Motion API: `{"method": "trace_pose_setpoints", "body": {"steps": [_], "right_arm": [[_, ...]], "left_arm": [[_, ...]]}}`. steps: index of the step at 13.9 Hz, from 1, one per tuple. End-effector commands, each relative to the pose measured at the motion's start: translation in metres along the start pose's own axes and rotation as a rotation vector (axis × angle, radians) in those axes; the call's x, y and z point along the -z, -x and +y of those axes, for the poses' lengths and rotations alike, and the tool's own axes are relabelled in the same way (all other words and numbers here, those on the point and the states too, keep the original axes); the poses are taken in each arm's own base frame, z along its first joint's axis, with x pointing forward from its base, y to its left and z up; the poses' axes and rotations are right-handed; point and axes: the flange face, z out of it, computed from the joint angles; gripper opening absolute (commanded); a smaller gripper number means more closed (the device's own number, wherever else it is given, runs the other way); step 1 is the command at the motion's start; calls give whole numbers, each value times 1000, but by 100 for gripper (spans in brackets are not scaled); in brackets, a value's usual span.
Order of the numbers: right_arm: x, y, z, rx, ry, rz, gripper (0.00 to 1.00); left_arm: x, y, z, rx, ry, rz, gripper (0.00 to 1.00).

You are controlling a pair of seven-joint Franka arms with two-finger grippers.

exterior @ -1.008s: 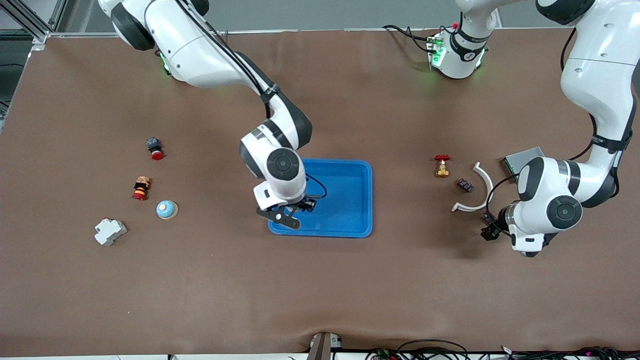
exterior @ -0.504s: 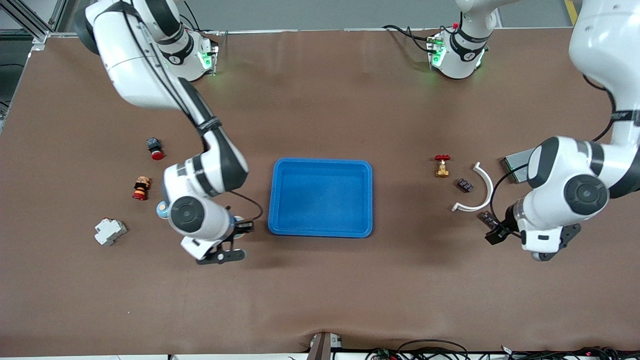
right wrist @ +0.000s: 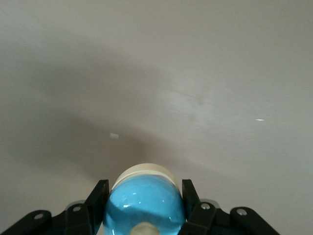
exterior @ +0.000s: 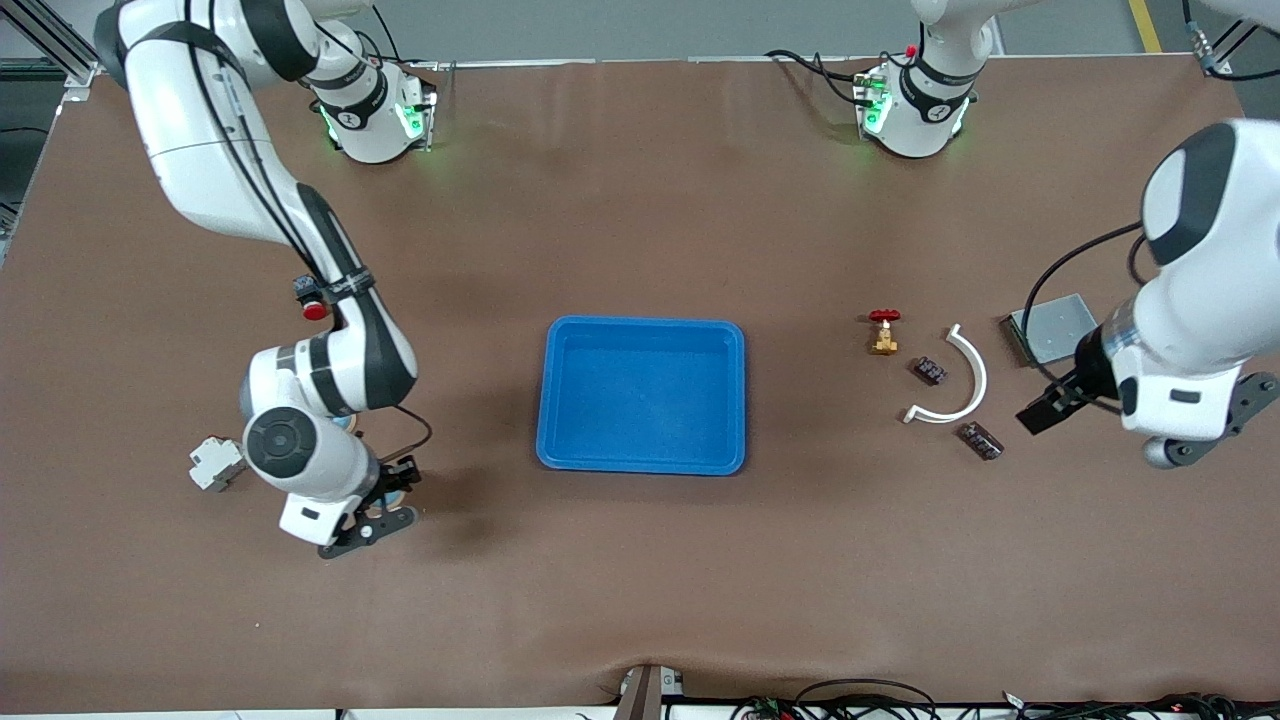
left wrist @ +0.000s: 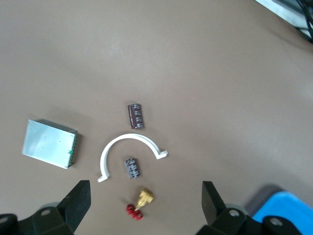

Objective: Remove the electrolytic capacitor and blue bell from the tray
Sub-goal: 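Lower the bell beside the first bell and open the right gripper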

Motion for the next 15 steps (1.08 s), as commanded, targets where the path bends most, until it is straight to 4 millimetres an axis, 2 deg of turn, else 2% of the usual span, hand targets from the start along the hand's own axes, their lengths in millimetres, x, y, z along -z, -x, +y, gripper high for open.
{"method": "trace_pose_setpoints", "body": {"steps": [1, 4, 5, 6, 7, 10, 11, 14, 15], "right_arm": [[-15, 39, 37, 84, 5, 27, 0], [-44, 68, 68, 120, 1, 58, 0], [-51, 76, 73, 108, -4, 67, 0], [-58, 80, 72, 103, -20, 77, 0], [-62, 85, 76, 91, -39, 84, 0], [-71, 99, 76, 57, -117, 94, 0], [-72, 103, 78, 48, -136, 97, 0], [-75, 109, 82, 36, -151, 98, 0], [-73, 107, 84, 35, -148, 97, 20]], "left_arm": [[7, -4, -11, -118, 27, -34, 100], [27, -10, -36, -226, 22, -11, 100], [35, -17, -55, -262, 26, -2, 100], [58, -15, -69, -304, 36, 32, 100], [71, -10, -73, -356, 37, 52, 100], [92, 5, -94, -424, -2, 35, 100], [91, 14, -93, -423, -2, 24, 100], [99, 32, -121, -360, 81, -11, 100], [101, 38, -126, -357, 75, -15, 100]]}}
